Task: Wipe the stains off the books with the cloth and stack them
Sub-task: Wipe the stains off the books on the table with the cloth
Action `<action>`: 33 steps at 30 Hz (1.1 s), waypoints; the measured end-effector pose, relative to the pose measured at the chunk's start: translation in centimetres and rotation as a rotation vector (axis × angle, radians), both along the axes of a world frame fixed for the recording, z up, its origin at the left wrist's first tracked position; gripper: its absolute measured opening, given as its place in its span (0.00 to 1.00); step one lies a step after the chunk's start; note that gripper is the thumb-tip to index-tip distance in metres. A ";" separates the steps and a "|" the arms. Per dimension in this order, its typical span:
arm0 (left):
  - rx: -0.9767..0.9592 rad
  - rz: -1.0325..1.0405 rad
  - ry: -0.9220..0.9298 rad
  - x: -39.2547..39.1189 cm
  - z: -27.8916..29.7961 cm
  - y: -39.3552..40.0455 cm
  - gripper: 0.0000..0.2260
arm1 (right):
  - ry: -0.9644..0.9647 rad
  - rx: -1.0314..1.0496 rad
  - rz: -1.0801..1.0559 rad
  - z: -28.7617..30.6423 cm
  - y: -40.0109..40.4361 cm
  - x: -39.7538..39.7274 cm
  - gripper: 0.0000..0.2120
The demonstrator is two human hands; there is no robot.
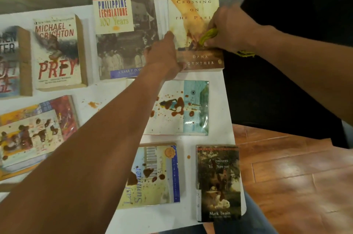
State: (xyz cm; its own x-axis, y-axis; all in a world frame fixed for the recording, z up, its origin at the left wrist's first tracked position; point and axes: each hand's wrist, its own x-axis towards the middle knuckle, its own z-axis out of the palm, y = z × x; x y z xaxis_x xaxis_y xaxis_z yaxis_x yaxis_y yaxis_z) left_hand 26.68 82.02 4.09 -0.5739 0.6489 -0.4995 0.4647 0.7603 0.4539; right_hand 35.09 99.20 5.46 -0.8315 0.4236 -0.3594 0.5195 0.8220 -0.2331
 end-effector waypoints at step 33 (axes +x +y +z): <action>-0.025 0.008 0.014 0.1 -0.1 0.0 0.33 | -0.146 0.086 0.134 -0.5 -0.3 -2.5 0.20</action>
State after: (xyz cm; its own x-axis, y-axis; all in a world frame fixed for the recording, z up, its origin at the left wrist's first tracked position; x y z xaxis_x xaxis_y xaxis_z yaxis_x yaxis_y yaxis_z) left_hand 26.78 82.04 3.95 -0.5865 0.6315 -0.5072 0.4645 0.7752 0.4281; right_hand 32.61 98.87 4.95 -0.8241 0.3472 -0.4475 0.4276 0.8995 -0.0895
